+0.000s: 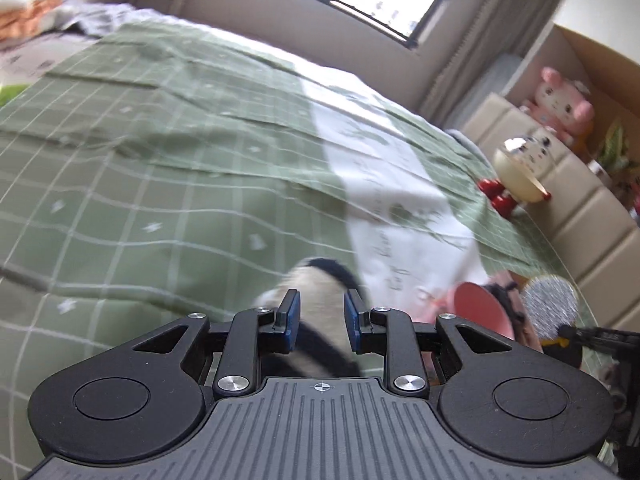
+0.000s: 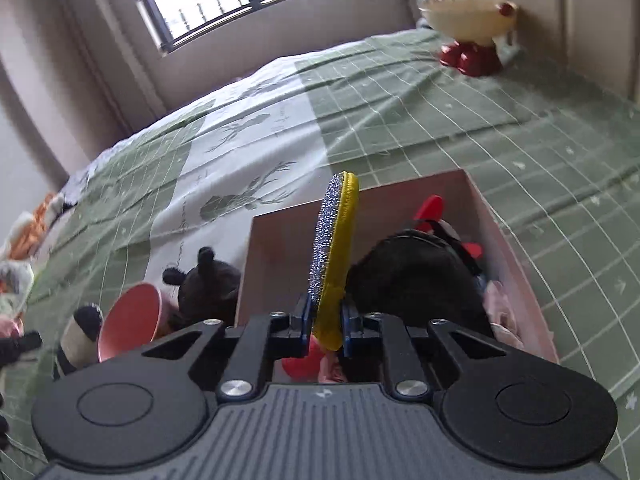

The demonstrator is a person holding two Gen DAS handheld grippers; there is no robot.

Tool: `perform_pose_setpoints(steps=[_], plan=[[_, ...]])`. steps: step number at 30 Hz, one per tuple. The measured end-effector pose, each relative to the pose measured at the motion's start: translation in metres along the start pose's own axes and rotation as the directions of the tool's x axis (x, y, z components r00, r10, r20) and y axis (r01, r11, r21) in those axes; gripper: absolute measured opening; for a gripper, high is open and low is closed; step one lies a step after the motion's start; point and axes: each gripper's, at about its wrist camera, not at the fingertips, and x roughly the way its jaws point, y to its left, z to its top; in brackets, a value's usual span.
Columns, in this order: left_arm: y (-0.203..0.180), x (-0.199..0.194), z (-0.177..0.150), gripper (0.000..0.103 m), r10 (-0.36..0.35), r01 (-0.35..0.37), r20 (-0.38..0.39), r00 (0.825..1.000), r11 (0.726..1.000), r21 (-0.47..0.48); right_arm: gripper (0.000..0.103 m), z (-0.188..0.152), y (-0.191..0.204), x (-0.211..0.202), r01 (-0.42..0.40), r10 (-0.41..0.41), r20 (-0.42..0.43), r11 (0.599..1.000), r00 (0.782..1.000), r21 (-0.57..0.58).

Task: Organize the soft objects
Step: 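Open the right tool to drop the black mesh pad into the pink box, then reach and grasp the striped black-and-white knit mitten with the left tool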

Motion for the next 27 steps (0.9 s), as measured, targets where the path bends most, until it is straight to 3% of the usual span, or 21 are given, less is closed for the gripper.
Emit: perform_pose_setpoints(steps=[1, 3, 5, 8, 12, 17, 21, 23, 25, 27], plan=[[0.011, 0.0, -0.002, 0.026, 0.008, -0.008, 0.004, 1.0, 1.0, -0.028, 0.02, 0.002, -0.013, -0.002, 0.005, -0.005, -0.004, 0.999, 1.0, 0.045], [0.027, 0.003, -0.007, 0.026, 0.014, -0.014, -0.002, 1.0, 0.997, -0.071, 0.044, -0.001, -0.027, -0.012, 0.075, -0.077, 0.024, 0.996, 0.997, 0.055], [0.038, 0.009, -0.014, 0.026, 0.005, -0.007, -0.021, 1.0, 0.995, -0.101, 0.06, -0.008, -0.031, -0.025, 0.116, -0.117, 0.048, 0.993, 0.992, 0.026], [0.045, 0.019, -0.026, 0.026, -0.025, 0.019, -0.042, 0.999, 0.992, -0.128, 0.062, -0.024, -0.027, -0.048, 0.141, -0.139, 0.097, 0.99, 0.986, -0.017], [0.034, 0.021, -0.037, 0.03, -0.054, 0.048, -0.063, 0.997, 0.994, -0.095, 0.073, -0.058, 0.0, -0.071, 0.158, -0.136, 0.15, 0.977, 0.979, -0.146], [0.003, 0.016, -0.056, 0.033, -0.079, 0.087, -0.151, 0.985, 0.995, 0.052, 0.075, -0.115, 0.034, -0.073, 0.121, -0.084, 0.132, 0.947, 0.988, -0.297], [-0.03, 0.006, -0.079, 0.038, -0.072, 0.118, -0.215, 0.974, 0.971, 0.207, 0.075, -0.154, 0.049, -0.061, 0.091, -0.067, 0.085, 0.938, 0.994, -0.334], [-0.047, -0.005, -0.089, 0.038, -0.003, 0.054, -0.17, 0.985, 0.955, 0.292, 0.075, -0.166, 0.052, -0.053, 0.088, -0.071, 0.063, 0.94, 0.995, -0.329], [-0.063, -0.021, -0.095, 0.038, 0.057, -0.028, -0.073, 0.996, 0.939, 0.342, 0.075, -0.176, 0.053, -0.048, 0.095, -0.079, 0.06, 0.941, 0.995, -0.325], [-0.08, -0.037, -0.096, 0.038, 0.043, -0.039, -0.003, 0.999, 0.933, 0.358, 0.076, -0.183, 0.058, -0.048, 0.104, -0.082, 0.078, 0.932, 0.994, -0.346]])
